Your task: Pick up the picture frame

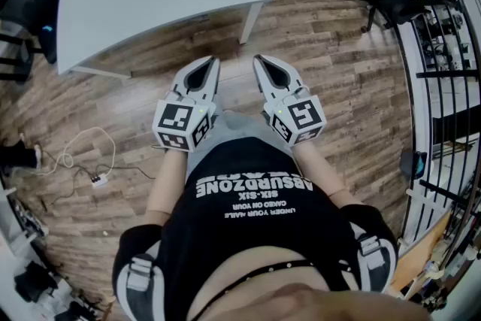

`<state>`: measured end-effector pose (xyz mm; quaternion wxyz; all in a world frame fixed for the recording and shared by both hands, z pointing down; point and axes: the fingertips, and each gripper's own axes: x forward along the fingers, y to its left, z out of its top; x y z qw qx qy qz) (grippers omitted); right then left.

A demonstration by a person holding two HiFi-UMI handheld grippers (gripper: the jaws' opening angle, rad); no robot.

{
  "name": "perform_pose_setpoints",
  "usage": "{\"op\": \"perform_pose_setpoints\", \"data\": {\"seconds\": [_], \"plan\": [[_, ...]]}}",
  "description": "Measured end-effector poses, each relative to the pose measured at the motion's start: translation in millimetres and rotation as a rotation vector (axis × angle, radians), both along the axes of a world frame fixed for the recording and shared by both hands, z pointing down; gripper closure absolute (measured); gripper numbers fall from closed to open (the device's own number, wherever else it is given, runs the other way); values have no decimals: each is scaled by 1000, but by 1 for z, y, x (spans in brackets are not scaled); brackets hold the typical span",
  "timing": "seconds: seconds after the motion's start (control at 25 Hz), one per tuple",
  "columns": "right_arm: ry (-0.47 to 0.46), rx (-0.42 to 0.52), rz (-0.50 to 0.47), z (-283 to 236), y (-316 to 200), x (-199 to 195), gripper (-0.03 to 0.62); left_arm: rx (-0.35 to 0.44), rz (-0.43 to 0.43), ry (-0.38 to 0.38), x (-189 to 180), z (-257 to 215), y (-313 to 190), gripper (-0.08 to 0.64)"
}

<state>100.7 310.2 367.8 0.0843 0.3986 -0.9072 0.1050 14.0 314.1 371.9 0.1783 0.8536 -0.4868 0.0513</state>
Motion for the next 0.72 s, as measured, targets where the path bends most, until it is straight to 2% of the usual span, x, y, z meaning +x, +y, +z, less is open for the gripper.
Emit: {"op": "perform_pose_setpoints", "data": {"seconds": [0.16,0.36,0.72], "plan": [[-5,13,-1,-6,10,3,577,27,-49,-36,6,-9,2,545],[-18,18,-7,-7,16,2,577,49,-10,-35,24,-16,5,545],[-77,35,-2,-16,1,6,577,18,0,-44,27,-5,-7,545]]}}
